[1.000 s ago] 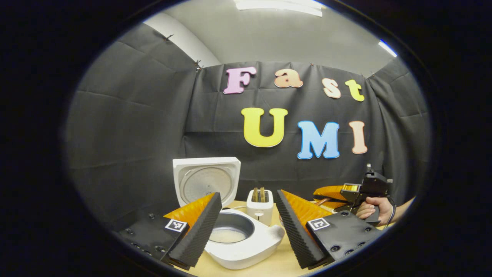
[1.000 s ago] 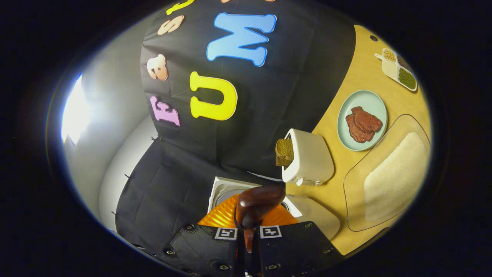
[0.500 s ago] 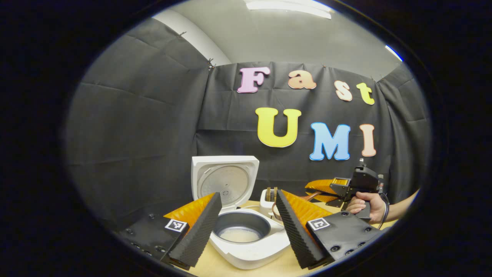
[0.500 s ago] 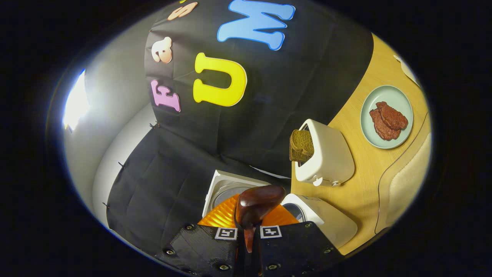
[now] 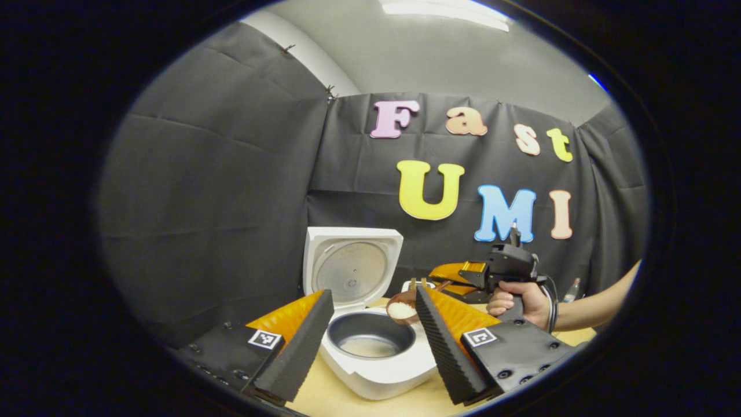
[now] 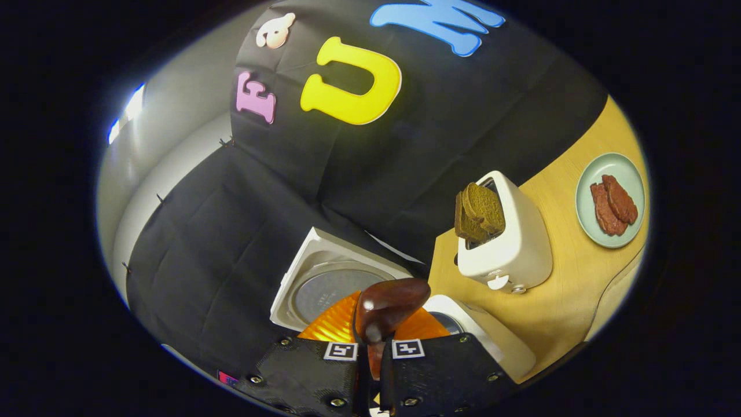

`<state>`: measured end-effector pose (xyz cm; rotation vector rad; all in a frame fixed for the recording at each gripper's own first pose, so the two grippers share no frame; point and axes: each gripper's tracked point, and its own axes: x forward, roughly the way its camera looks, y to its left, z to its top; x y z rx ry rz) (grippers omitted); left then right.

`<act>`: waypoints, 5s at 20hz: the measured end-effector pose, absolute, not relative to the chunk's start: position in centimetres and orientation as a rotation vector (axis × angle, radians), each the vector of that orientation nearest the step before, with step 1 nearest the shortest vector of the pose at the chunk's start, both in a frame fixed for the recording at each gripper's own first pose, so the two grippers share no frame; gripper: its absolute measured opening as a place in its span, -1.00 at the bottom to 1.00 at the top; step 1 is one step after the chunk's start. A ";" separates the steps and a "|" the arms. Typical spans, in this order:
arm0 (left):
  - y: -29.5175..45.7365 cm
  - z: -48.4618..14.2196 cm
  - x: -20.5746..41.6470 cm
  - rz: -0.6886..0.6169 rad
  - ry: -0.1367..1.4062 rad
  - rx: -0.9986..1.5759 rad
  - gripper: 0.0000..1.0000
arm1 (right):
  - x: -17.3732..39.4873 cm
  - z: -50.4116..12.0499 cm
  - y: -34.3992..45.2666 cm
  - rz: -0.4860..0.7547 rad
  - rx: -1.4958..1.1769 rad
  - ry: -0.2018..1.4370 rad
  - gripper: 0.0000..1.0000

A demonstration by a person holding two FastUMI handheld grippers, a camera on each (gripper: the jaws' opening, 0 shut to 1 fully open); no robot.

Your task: Close the left gripper, press the button to open the rice cooker; take a wooden spoon from the chopstick holder with the right hand, scoop a spoonful of rice and pour it into the rice cooker, then put the wooden spoon back into the chopstick holder.

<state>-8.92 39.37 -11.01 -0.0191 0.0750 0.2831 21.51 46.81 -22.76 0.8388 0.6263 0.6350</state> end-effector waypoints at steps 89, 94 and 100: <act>15.9 -7.6 1.7 0.015 0.069 0.014 0.94 | 15.7 -16.2 -4.6 0.029 0.371 0.262 -0.85; 15.1 -6.4 1.7 0.077 0.041 -0.016 0.92 | 16.1 -21.6 -6.6 -0.024 0.335 0.341 -0.86; 13.7 -6.2 0.5 0.134 0.049 -0.017 0.92 | 16.2 -27.7 -5.9 -0.017 0.248 0.451 -0.85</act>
